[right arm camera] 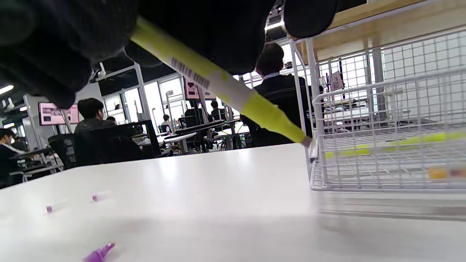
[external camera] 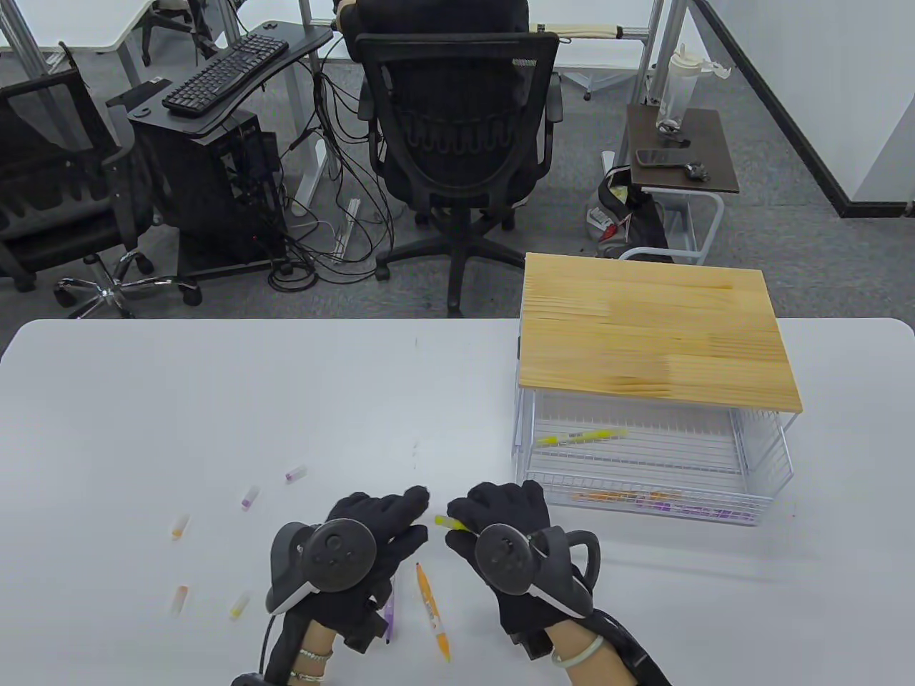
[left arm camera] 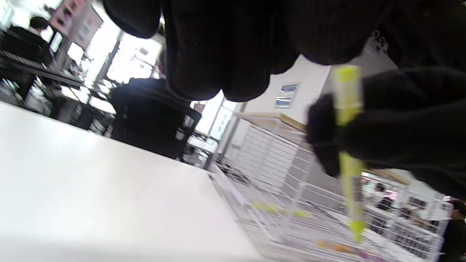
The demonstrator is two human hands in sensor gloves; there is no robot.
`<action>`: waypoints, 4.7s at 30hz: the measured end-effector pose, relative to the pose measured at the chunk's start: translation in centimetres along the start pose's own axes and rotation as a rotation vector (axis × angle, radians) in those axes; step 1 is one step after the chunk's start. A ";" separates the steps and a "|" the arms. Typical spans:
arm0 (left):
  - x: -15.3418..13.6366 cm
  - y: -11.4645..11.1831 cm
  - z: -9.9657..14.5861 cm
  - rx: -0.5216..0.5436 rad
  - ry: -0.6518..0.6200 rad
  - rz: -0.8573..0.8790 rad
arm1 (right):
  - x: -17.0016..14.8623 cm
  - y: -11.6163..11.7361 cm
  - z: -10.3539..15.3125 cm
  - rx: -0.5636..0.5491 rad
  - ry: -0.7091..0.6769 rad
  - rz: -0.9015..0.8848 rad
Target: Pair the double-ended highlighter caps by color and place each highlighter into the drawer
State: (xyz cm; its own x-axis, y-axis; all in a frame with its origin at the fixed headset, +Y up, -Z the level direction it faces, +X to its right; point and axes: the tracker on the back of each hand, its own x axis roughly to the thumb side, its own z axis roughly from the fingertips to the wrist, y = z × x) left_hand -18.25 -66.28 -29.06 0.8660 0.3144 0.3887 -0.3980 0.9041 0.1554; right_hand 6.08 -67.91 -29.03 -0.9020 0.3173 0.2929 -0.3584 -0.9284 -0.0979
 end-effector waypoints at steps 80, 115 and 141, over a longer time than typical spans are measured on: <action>-7.4 0.8 1.4 -0.109 0.470 0.206 | -3.5 2.6 -1.9 0.316 -0.010 -0.491; -3.7 -0.9 -0.4 -0.197 0.114 0.337 | -5.9 0.2 -1.4 0.276 -0.103 -0.832; -2.4 1.0 0.3 -0.084 -0.019 0.339 | -4.6 0.2 -1.0 0.113 -0.014 -0.359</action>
State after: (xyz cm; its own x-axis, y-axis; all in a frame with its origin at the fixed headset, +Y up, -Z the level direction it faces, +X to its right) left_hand -20.83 -66.23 -29.54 0.6830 0.5961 0.4221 -0.6349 0.7702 -0.0605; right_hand 9.94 -69.33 -31.32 -0.7198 0.6248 0.3025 -0.6218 -0.7741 0.1190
